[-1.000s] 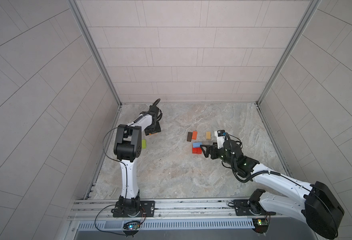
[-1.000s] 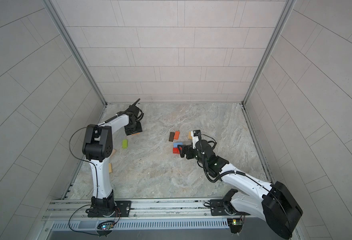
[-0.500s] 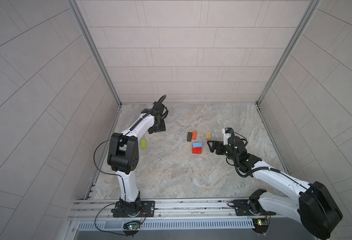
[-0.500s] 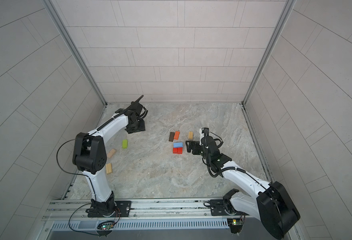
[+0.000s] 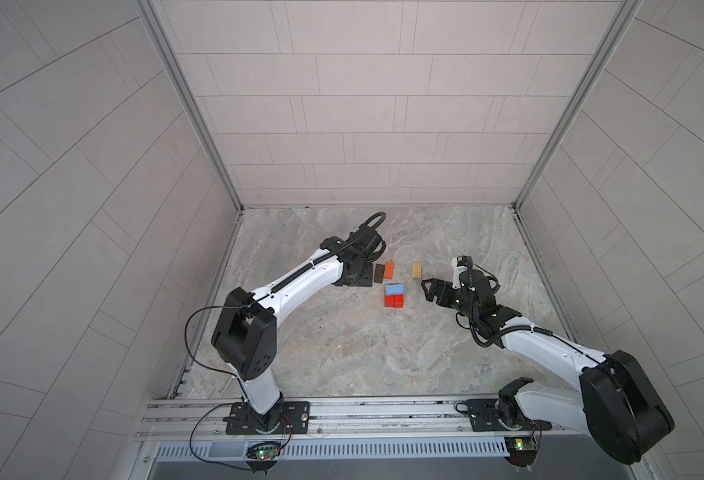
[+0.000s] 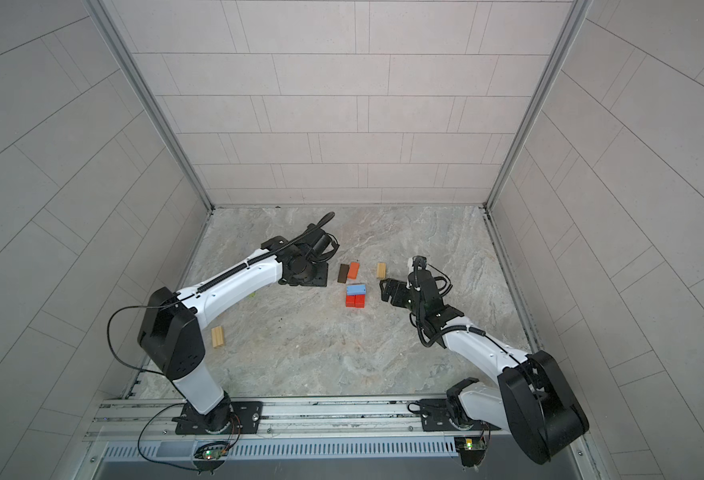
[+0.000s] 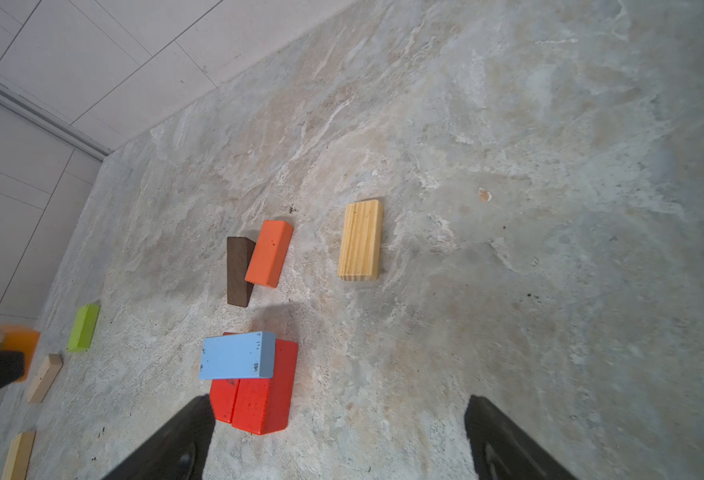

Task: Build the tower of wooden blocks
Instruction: 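Carry the Supermarket block with the left gripper over the red base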

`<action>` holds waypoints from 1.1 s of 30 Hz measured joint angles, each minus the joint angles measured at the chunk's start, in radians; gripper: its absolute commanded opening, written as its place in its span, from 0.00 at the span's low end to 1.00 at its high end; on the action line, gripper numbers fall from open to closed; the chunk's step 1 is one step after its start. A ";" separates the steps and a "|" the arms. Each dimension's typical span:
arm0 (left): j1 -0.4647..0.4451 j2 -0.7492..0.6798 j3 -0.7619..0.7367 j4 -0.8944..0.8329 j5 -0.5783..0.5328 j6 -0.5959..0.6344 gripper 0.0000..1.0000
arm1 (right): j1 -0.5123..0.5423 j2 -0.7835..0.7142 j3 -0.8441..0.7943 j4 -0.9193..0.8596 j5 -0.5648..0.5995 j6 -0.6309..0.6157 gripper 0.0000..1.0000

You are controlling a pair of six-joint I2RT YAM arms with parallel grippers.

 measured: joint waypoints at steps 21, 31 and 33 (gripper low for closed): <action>-0.188 0.266 0.120 0.036 0.016 -0.145 0.46 | -0.084 0.174 -0.015 0.054 -0.071 0.116 0.96; -0.190 0.331 0.185 0.047 0.021 -0.160 0.45 | -0.088 0.180 -0.015 0.055 -0.077 0.119 0.95; -0.190 0.346 0.196 0.044 0.022 -0.161 0.45 | -0.088 0.180 -0.015 0.055 -0.079 0.120 0.95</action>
